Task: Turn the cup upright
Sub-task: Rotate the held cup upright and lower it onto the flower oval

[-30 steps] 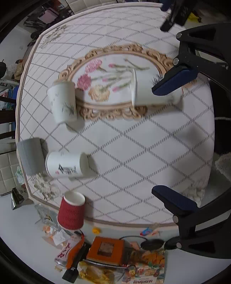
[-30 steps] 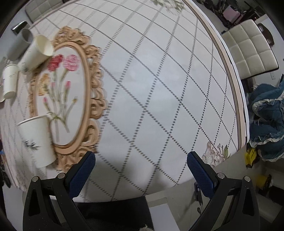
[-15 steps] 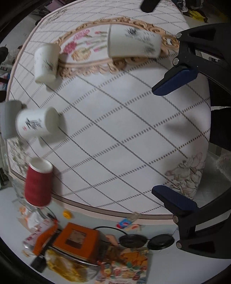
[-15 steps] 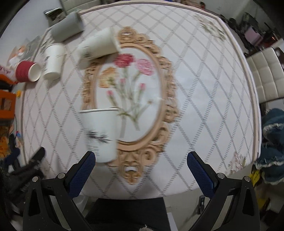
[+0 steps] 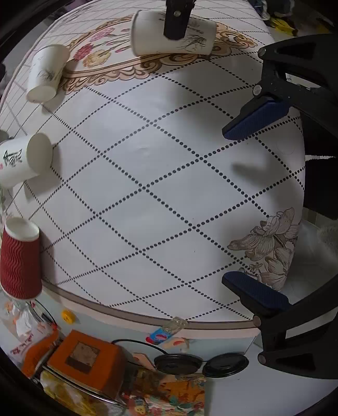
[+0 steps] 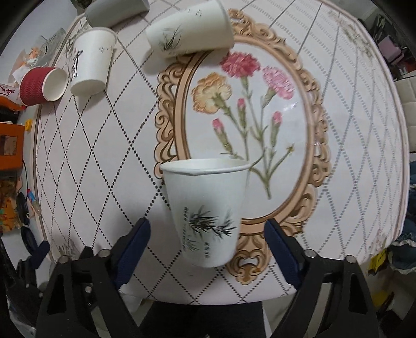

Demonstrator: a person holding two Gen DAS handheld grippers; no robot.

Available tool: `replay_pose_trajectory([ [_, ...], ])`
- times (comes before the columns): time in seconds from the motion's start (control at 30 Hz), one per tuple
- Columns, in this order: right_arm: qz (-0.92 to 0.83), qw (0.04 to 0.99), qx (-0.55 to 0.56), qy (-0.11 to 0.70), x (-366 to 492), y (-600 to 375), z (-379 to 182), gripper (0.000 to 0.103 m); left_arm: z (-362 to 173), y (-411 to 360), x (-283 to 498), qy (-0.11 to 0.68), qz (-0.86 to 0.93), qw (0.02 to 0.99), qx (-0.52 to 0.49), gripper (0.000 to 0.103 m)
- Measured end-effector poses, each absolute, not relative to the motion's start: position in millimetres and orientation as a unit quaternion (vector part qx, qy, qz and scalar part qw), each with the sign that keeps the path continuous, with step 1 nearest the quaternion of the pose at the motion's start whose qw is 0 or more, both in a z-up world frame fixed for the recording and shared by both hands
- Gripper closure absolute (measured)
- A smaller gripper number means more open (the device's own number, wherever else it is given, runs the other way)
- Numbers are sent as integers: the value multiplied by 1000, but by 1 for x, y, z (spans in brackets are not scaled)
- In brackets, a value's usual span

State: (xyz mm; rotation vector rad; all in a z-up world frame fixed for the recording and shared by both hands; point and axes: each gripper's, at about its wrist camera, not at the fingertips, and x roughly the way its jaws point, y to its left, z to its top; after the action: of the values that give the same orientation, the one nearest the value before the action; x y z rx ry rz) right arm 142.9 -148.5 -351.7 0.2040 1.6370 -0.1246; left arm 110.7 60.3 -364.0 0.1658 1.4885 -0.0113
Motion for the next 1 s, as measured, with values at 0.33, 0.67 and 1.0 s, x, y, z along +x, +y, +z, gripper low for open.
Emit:
replay_pose_trajectory([
  [0.33, -45, 693, 121, 709, 137, -149, -353, 44, -367, 50, 114, 680, -20, 730, 72, 0],
  [0.67, -59, 764, 139, 627, 138, -173, -322, 45, -368, 38, 149, 702, -22, 711, 38, 0],
  [1.0, -72, 870, 89, 480, 163, -169, -323, 45, -384, 31, 204, 700, -7, 714, 23, 0],
])
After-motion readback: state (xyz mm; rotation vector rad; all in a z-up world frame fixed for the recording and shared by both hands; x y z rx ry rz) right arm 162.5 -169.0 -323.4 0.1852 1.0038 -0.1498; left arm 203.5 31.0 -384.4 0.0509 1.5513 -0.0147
